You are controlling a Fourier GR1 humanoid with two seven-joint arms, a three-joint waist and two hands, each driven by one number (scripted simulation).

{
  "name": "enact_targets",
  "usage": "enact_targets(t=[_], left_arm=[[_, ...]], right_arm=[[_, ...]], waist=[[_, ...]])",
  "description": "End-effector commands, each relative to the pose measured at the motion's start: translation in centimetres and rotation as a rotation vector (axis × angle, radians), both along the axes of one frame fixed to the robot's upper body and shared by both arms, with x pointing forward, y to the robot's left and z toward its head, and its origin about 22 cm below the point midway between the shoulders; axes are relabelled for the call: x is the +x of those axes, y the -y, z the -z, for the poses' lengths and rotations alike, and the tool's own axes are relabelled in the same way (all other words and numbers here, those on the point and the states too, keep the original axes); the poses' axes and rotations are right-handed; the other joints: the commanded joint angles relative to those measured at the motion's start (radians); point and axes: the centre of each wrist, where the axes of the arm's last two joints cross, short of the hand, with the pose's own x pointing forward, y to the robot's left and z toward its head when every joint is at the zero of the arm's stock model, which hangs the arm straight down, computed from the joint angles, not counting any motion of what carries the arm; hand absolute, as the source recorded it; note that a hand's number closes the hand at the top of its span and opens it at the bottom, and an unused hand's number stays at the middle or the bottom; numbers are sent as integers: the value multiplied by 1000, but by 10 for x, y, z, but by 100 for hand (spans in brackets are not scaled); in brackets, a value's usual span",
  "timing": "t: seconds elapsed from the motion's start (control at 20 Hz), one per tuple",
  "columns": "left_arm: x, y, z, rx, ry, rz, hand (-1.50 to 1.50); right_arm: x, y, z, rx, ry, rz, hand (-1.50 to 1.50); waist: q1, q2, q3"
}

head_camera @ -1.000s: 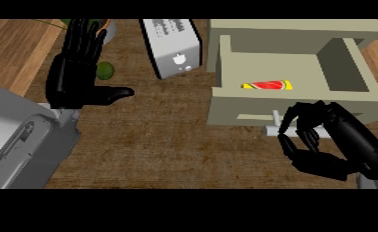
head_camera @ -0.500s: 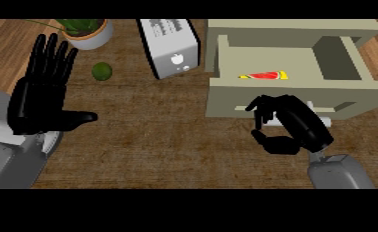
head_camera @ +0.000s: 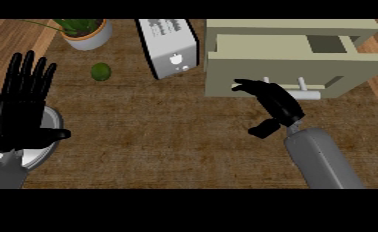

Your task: Pick up the cup, place it into the drawer and close the drawer

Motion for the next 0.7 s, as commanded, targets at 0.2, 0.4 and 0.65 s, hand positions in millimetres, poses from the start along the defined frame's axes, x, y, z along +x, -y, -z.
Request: enact_targets(t=[0.2, 0.4, 0.65], left_arm=[[-3, 2, 4, -8, -1, 28, -150], [-5, -12, 7, -14, 9, 36, -150], [-11, -16, 6, -26, 16, 35, -150]], right_arm=[[47, 8, 27, 31, -37, 3, -150], [71, 17, 16, 55, -74, 20, -150], [91, 28, -5, 38, -111, 38, -150]], waist=[[6, 3, 1], [18, 8, 1], [30, 11, 1]])
